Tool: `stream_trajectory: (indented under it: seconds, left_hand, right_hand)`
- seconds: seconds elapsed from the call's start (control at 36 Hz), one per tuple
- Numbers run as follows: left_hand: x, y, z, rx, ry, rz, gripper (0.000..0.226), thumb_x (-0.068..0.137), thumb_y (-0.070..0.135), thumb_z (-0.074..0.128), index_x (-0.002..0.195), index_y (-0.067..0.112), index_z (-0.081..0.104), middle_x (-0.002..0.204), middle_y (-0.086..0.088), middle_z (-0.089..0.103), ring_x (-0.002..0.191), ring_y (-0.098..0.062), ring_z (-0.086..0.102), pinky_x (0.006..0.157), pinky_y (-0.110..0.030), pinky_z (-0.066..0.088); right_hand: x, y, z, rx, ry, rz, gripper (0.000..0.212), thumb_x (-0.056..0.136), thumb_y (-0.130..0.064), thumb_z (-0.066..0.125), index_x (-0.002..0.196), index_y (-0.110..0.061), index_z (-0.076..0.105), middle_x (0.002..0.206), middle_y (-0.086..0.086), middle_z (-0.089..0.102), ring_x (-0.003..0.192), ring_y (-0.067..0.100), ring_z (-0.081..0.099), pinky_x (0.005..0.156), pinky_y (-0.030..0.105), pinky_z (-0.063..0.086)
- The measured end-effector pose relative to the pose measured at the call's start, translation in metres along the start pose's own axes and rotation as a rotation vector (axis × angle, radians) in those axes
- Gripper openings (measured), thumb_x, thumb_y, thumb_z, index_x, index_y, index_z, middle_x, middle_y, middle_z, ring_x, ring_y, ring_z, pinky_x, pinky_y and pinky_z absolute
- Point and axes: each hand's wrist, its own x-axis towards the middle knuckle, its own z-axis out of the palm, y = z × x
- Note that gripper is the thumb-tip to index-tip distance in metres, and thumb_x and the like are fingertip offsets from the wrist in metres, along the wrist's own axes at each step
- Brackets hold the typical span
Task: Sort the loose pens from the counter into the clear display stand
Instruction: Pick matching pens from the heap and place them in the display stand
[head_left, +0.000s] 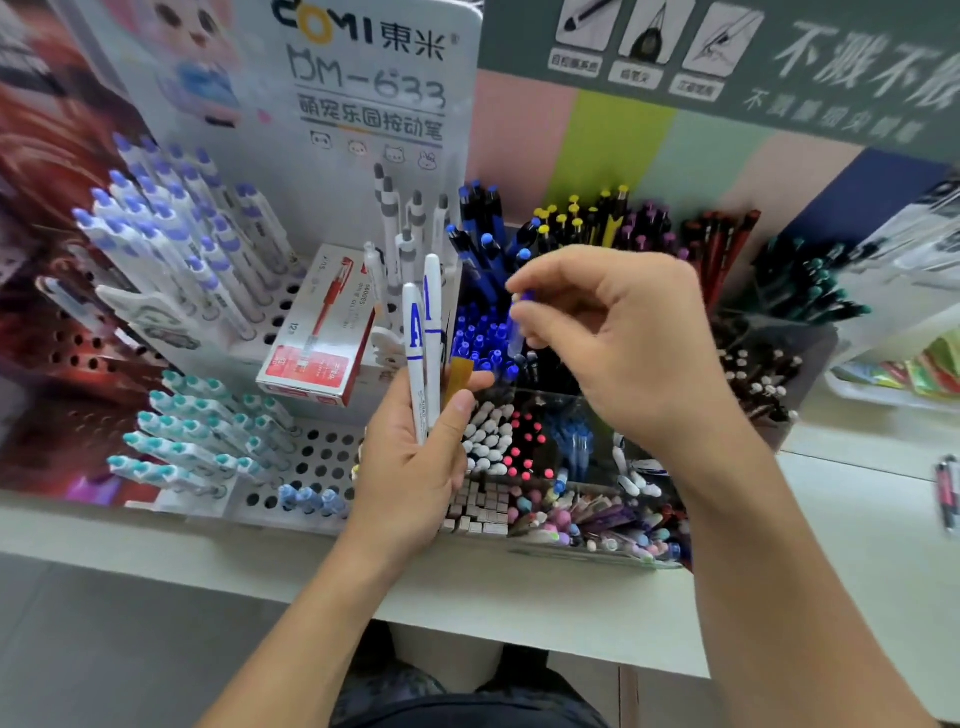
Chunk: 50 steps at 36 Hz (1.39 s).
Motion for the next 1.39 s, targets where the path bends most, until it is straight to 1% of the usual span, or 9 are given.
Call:
stream_trajectory:
  seconds: [0.17, 0.31, 0.44, 0.56, 0.86, 1.0, 1.11, 1.22, 1.39]
  left_hand:
    - [-0.001, -0.003, -0.001, -0.011, 0.012, 0.005, 0.014, 0.101, 0.022, 0.051, 0.109, 0.027, 0.062, 0.104, -0.009, 0.072, 0.045, -0.016, 0.038, 0.04, -0.018, 0.034]
    - [0.002, -0.005, -0.002, 0.002, 0.018, -0.035, 0.017, 0.103, 0.019, 0.052, 0.116, 0.015, 0.062, 0.097, 0.002, 0.075, 0.043, -0.011, 0.04, 0.04, -0.017, 0.034]
    - [0.003, -0.002, -0.004, 0.032, 0.02, -0.031, 0.014, 0.102, 0.019, 0.053, 0.113, 0.016, 0.061, 0.093, 0.005, 0.075, 0.044, -0.011, 0.044, 0.04, -0.019, 0.035]
    - [0.002, 0.002, -0.006, 0.009, 0.009, -0.066, 0.031, 0.093, 0.032, 0.058, 0.108, 0.005, 0.062, 0.054, 0.008, 0.057, 0.042, -0.009, 0.043, 0.038, -0.019, 0.035]
    - [0.002, 0.007, -0.006, -0.207, -0.108, -0.224, 0.035, 0.085, 0.04, 0.059, 0.111, 0.017, 0.058, 0.071, -0.002, 0.065, 0.041, -0.009, 0.044, 0.034, -0.019, 0.031]
    - [0.005, 0.007, -0.004, -0.173, -0.206, -0.196, 0.034, 0.09, 0.042, 0.054, 0.113, 0.019, 0.062, 0.072, -0.003, 0.061, 0.042, -0.01, 0.033, 0.04, -0.021, 0.027]
    - [0.006, 0.013, 0.007, -0.067, -0.35, -0.144, 0.033, 0.093, 0.037, 0.05, 0.113, 0.012, 0.059, 0.074, -0.003, 0.061, 0.045, -0.009, 0.036, 0.043, -0.025, 0.027]
    - [0.004, 0.01, 0.029, -0.049, -0.44, -0.157, 0.025, 0.095, 0.033, 0.05, 0.11, 0.016, 0.059, 0.075, -0.003, 0.065, 0.046, -0.01, 0.038, 0.042, -0.021, 0.029]
    - [-0.001, -0.005, 0.043, 0.099, -0.405, -0.157, 0.016, 0.106, 0.02, 0.046, 0.109, 0.017, 0.06, 0.08, -0.005, 0.071, 0.048, -0.014, 0.049, 0.04, -0.02, 0.036]
  right_hand:
    - [0.004, 0.011, -0.01, 0.195, 0.226, 0.041, 0.014, 0.091, 0.0, 0.071, 0.098, -0.013, 0.073, 0.08, 0.001, 0.074, 0.068, 0.017, 0.073, 0.067, 0.029, 0.06]
    - [0.001, 0.021, 0.001, -0.04, -0.073, 0.196, 0.01, 0.09, -0.006, 0.075, 0.095, -0.014, 0.077, 0.078, -0.006, 0.074, 0.07, 0.006, 0.072, 0.071, 0.025, 0.062]
    - [0.006, 0.017, 0.011, -0.23, -0.119, 0.225, 0.007, 0.089, -0.021, 0.078, 0.095, -0.021, 0.08, 0.076, -0.018, 0.066, 0.066, -0.001, 0.061, 0.068, 0.015, 0.051]
    - [0.014, 0.011, 0.021, -0.452, -0.212, 0.256, 0.008, 0.092, -0.027, 0.074, 0.093, -0.02, 0.079, 0.077, -0.005, 0.067, 0.074, 0.016, 0.064, 0.079, 0.038, 0.059]
    - [0.03, 0.005, 0.02, -0.606, -0.333, 0.335, 0.009, 0.091, -0.027, 0.072, 0.09, -0.032, 0.079, 0.091, -0.007, 0.074, 0.085, 0.02, 0.068, 0.075, 0.039, 0.057]
    - [0.005, 0.011, -0.003, -0.336, -0.271, 0.234, 0.017, 0.097, -0.034, 0.066, 0.104, -0.024, 0.079, 0.069, -0.01, 0.066, 0.062, 0.006, 0.058, 0.066, 0.028, 0.052]
    - [-0.028, 0.012, -0.017, 0.163, -0.24, 0.293, 0.015, 0.089, -0.033, 0.075, 0.092, -0.019, 0.08, 0.068, 0.0, 0.071, 0.053, 0.012, 0.054, 0.052, 0.028, 0.045]
    - [-0.05, 0.032, -0.022, 0.351, -0.228, 0.384, 0.008, 0.09, -0.016, 0.074, 0.085, -0.011, 0.076, 0.061, 0.0, 0.063, 0.052, 0.012, 0.048, 0.047, 0.023, 0.04]
    - [-0.081, 0.061, -0.072, 0.629, 0.222, 0.476, 0.017, 0.084, -0.02, 0.066, 0.097, -0.01, 0.073, 0.074, 0.003, 0.069, 0.064, 0.016, 0.063, 0.056, 0.02, 0.053]
